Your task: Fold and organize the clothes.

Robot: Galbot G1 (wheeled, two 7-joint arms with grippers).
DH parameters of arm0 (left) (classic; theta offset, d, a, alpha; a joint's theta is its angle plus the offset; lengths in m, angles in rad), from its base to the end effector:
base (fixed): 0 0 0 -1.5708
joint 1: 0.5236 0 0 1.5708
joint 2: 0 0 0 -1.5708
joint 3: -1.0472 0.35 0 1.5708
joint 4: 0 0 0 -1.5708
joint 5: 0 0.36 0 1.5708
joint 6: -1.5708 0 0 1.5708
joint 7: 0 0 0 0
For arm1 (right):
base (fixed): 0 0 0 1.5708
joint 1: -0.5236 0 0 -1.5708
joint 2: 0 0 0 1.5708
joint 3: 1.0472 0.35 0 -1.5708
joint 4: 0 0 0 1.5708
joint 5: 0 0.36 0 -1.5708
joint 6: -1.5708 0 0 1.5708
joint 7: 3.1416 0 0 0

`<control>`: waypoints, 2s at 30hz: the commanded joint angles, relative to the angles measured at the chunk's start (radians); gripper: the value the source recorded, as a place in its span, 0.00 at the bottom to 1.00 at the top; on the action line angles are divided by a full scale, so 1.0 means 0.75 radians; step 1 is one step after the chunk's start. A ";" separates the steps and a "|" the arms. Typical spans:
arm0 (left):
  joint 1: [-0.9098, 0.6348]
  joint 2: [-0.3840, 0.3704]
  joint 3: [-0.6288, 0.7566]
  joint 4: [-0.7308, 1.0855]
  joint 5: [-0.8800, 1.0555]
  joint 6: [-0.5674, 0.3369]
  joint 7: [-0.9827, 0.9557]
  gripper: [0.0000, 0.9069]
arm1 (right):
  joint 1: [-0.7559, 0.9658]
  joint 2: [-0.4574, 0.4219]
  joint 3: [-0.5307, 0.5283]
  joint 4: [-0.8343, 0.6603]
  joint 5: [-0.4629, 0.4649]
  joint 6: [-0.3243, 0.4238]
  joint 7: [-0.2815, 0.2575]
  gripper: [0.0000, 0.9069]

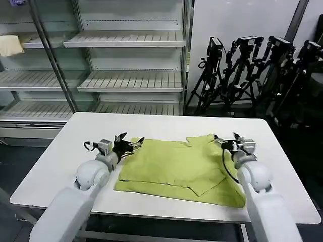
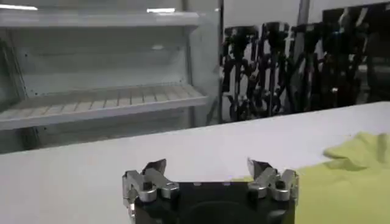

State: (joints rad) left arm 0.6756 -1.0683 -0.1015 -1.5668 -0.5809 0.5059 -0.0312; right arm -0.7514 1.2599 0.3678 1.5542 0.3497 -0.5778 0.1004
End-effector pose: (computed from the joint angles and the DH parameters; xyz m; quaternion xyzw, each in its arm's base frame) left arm 0.4436 0.0400 -0.2339 -0.1626 -0.9702 -0.0442 0.1743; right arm 0.4439 -0.0557 -0.2369 0.0228 -0.9846 0.0217 0.1719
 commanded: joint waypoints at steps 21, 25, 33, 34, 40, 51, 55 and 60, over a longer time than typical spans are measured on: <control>-0.168 -0.035 0.084 0.290 -0.016 0.095 0.129 0.02 | 0.152 0.070 -0.115 -0.268 0.033 -0.005 0.043 0.00; -0.165 -0.044 0.069 0.286 -0.010 0.095 0.124 0.02 | 0.147 0.064 -0.104 -0.234 0.030 0.020 0.005 0.00; -0.135 -0.050 -0.016 0.140 -0.068 0.072 0.093 0.02 | 0.021 -0.044 -0.074 0.112 0.184 0.004 0.035 0.00; -0.119 -0.033 -0.025 0.108 -0.095 0.073 0.086 0.01 | 0.004 -0.055 -0.066 0.149 0.185 0.000 0.038 0.00; 0.038 0.023 -0.079 -0.119 -0.104 0.081 0.074 0.01 | -0.164 -0.104 -0.004 0.363 0.177 -0.001 0.069 0.00; 0.407 0.128 -0.300 -0.392 -0.117 0.077 0.090 0.01 | -0.624 -0.164 0.187 0.764 0.199 0.000 0.028 0.00; 0.510 0.138 -0.341 -0.467 -0.115 0.077 0.091 0.01 | -0.714 -0.153 0.201 0.806 0.117 0.008 0.001 0.00; 0.568 0.134 -0.359 -0.517 -0.105 0.083 0.091 0.01 | -0.786 -0.141 0.244 0.832 0.050 0.001 -0.001 0.00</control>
State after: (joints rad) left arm 0.9604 -0.9873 -0.3081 -1.8344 -0.6563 0.5686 0.0383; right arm -1.1610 1.1654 0.4864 2.0414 0.4462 -0.5763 0.1096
